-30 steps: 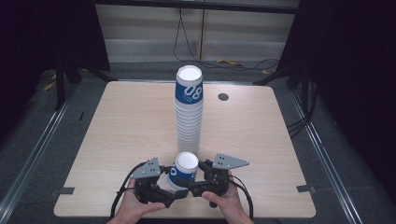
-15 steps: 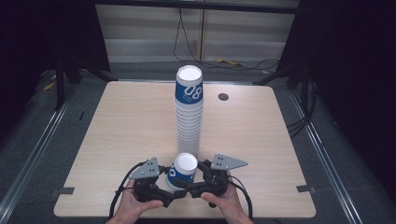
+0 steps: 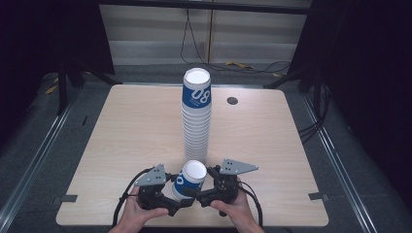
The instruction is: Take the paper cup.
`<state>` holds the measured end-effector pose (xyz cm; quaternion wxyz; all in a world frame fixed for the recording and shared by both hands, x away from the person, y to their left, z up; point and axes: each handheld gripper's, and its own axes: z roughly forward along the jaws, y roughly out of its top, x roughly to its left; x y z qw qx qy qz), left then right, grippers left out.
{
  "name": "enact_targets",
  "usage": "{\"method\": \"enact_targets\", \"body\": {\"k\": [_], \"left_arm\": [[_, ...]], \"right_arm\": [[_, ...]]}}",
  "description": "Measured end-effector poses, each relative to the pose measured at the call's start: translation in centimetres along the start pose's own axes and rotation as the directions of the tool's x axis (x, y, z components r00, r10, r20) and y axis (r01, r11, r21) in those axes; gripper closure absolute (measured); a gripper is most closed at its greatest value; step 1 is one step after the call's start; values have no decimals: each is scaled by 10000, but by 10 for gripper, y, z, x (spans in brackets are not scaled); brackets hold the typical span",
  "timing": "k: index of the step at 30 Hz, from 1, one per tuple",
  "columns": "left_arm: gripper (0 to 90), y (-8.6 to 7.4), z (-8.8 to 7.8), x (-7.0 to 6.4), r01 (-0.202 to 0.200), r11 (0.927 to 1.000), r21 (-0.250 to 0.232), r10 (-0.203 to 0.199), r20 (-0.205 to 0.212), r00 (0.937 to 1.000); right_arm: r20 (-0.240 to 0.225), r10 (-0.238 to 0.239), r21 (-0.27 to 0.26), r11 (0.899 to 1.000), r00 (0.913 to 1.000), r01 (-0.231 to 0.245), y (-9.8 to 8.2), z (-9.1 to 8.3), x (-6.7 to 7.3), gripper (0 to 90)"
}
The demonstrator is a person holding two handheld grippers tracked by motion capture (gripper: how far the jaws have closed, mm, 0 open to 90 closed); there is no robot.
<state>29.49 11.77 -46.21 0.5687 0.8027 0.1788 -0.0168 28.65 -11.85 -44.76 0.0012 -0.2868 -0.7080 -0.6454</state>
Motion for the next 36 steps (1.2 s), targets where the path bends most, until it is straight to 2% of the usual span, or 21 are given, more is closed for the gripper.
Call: {"method": "enact_targets", "body": {"k": [11,21,24,27,28,31,33,36], "left_arm": [[168,1,-8,6,61,9998,201,-56,-216,9998],[167,7,-18,10,-42,9989,475,60,-377,9993],[167,9,-23,11,54,9988,480,-33,-450,9990],[167,10,-27,13,113,9984,561,-87,-479,9988],[168,11,-29,13,56,9974,722,-17,-534,9986],[168,9,-29,13,46,9955,950,4,-522,9986],[168,7,-27,13,7,9907,1358,66,-539,9985],[169,7,-26,13,-40,9889,1483,116,-509,9986]], "right_arm": [[96,-71,-87,9999,9999,72,6,-12,-1,134],[249,-206,266,9994,9995,200,9,-19,-2,136],[328,-321,510,9982,9989,304,10,-22,-2,137],[314,-317,437,9986,9990,303,8,-24,-3,138],[366,-379,741,9966,9986,351,7,-24,-4,140],[371,-398,811,9960,9985,367,6,-24,-4,140],[407,-447,946,9947,9982,407,7,-24,-5,143],[430,-510,1115,9927,9978,459,7,-24,-5,144]]}}
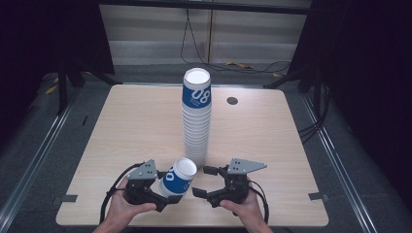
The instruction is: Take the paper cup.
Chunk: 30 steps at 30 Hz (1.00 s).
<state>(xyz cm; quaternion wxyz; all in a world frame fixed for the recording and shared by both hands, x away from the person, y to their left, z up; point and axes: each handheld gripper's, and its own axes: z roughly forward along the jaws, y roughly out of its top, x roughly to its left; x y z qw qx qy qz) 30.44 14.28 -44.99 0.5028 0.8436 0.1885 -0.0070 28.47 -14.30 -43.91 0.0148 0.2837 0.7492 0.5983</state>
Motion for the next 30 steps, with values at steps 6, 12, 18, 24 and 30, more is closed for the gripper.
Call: {"method": "enact_targets", "body": {"k": [6,12,18,24,30], "left_arm": [[175,0,3,-2,-284,9986,457,288,-78,9996],[176,2,5,-4,-548,9953,800,560,-129,9983],[175,1,7,-2,-389,9935,1073,407,-138,9991],[176,4,7,-4,-611,9877,1442,642,-164,9978],[178,4,12,-9,-960,9744,2031,1010,-143,9948]], "right_arm": [[-3,-193,575,9982,9998,193,0,0,0,142],[-59,-402,1322,9904,9992,407,2,3,1,143],[-120,-587,1745,9828,9982,599,3,4,3,144],[-164,-980,2251,9693,9951,992,7,5,4,143],[-201,-1233,2675,9555,9922,1242,11,5,3,144]]}}
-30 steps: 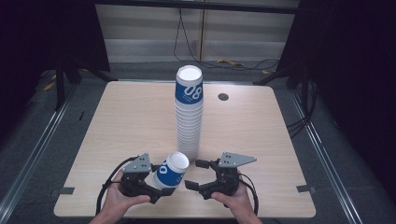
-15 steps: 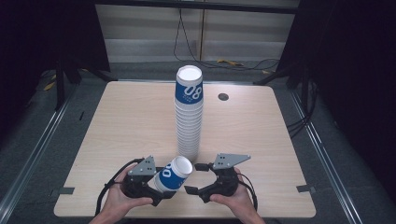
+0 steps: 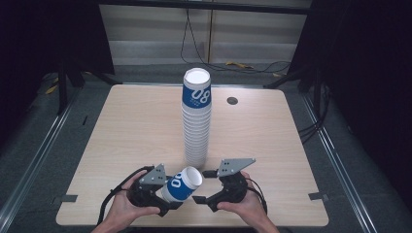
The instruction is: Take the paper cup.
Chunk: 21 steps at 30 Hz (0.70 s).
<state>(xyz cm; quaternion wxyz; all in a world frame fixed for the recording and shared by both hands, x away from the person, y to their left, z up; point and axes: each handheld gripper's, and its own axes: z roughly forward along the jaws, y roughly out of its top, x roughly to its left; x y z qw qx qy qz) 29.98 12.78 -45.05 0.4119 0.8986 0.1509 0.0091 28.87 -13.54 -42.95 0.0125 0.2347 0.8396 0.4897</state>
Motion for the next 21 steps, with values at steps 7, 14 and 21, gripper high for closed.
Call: {"method": "enact_targets", "body": {"k": [7,14,21], "left_arm": [[178,3,5,-1,-271,9983,520,280,-172,9995],[179,11,8,-3,-486,9953,833,531,-531,9972],[181,12,12,-5,-811,9857,1480,884,-432,9951]], "right_arm": [[-41,-343,607,9976,9994,345,3,1,0,144],[-142,-461,1165,9921,9988,474,6,4,-5,144],[-376,-744,1787,9806,9965,800,11,3,-7,138]]}}
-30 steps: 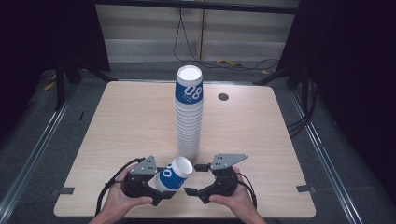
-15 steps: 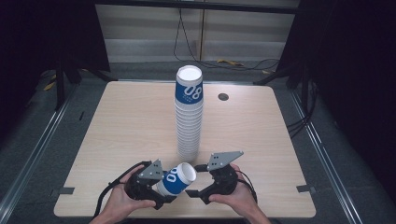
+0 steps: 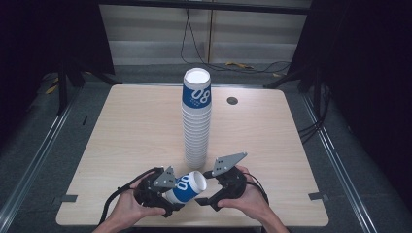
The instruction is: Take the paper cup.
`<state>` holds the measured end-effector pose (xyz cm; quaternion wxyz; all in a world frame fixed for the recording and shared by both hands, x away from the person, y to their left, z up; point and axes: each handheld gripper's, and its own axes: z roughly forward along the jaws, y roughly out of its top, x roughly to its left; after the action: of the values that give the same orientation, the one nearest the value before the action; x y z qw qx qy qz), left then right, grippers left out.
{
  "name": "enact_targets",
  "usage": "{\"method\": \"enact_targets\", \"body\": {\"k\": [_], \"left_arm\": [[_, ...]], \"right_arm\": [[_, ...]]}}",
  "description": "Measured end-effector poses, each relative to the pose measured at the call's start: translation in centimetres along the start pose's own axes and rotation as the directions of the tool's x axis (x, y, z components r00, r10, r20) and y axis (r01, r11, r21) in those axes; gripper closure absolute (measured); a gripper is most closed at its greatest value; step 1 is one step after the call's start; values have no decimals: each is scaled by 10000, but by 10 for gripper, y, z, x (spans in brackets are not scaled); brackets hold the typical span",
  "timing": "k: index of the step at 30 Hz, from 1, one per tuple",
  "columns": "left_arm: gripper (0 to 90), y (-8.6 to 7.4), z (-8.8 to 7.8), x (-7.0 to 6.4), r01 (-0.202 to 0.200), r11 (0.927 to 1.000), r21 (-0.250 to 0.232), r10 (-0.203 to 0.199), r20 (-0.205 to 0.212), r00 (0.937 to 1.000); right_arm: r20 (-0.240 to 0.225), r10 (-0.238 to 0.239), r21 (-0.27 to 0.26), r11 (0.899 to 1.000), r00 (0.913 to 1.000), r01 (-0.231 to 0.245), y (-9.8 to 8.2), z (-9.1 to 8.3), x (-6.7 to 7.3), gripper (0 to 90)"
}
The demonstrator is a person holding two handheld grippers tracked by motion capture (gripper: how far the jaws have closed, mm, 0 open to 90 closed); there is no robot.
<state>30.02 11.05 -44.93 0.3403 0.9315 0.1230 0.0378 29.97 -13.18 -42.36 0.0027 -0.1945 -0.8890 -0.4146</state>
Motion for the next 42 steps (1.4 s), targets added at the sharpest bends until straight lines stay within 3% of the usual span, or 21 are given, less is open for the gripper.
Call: {"method": "enact_targets", "body": {"k": [5,11,13,24,29,34,40,42], "left_arm": [[181,-1,2,-2,-273,9989,369,271,76,9996],[181,1,3,-4,-440,9976,533,442,-20,9990],[181,1,4,-4,-471,9968,641,479,-106,9988],[181,2,11,-11,-653,9942,858,648,94,9979],[181,5,10,-15,-1013,9908,896,1005,140,9948],[179,5,11,-16,-1111,9896,918,1103,135,9938],[163,3,10,-17,-1403,9878,669,1406,10,9901],[158,3,8,-17,-1314,9899,538,1321,-98,9912]], "right_arm": [[19,-110,786,9969,9999,108,2,8,-1,139],[-109,-303,1134,9931,9995,313,6,13,-1,140],[-233,-378,1476,9882,9990,408,9,17,0,141],[-622,-633,1834,9803,9961,737,14,26,2,151],[-930,-778,1992,9753,9926,951,17,31,5,188],[-860,-1058,2010,9721,9907,1213,19,32,9,244],[-985,-1133,1942,9722,9887,1308,17,30,8,260],[-1004,-1068,1902,9738,9892,1244,17,28,7,261]]}}
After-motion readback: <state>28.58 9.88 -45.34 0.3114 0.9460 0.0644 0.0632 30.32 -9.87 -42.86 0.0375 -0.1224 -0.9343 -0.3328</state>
